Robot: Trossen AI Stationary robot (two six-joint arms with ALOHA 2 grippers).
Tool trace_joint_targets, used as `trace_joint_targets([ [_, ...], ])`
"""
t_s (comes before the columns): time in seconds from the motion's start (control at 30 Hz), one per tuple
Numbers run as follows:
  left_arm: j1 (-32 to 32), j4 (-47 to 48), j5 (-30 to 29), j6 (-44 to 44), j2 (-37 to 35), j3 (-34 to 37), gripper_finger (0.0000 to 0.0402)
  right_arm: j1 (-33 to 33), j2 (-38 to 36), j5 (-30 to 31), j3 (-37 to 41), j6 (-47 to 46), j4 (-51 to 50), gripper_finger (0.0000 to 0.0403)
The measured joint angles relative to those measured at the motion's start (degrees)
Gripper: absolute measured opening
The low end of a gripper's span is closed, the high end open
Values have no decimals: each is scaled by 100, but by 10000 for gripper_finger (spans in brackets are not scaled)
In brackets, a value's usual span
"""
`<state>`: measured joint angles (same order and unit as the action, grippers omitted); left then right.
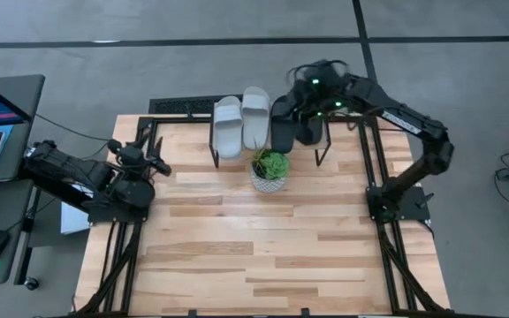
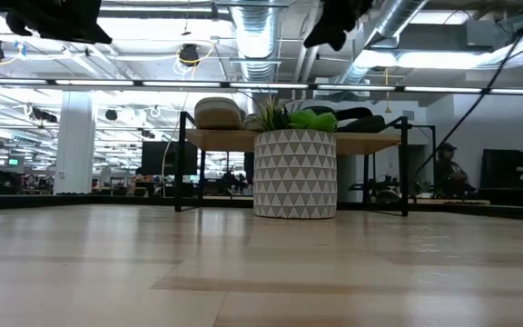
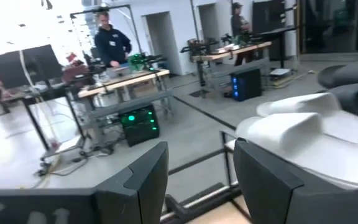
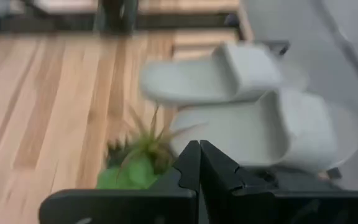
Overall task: Pick and place slides into the shelf
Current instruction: Adjust the slides on the shelf
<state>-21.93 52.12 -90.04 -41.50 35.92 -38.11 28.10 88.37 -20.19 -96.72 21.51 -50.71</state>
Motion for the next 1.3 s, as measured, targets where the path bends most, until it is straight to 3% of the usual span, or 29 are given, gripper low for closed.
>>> trace_joint_targets([
  [0.13, 119, 0, -2, 547, -439, 0, 171, -370, 724, 569, -748, 77, -539, 0],
  [0.6, 140, 2, 27, 944, -1436, 0, 171, -1141, 2908, 681, -3802, 599, -2814, 0],
  [0.87, 138, 2, 129, 960, -1419, 0, 171, -1385, 3203, 837, -3806, 872, -2888, 0],
  [1.3, 138, 4, 185, 964, -1421, 0, 171, -1417, 3301, 1043, -3821, 404, -1681, 0],
])
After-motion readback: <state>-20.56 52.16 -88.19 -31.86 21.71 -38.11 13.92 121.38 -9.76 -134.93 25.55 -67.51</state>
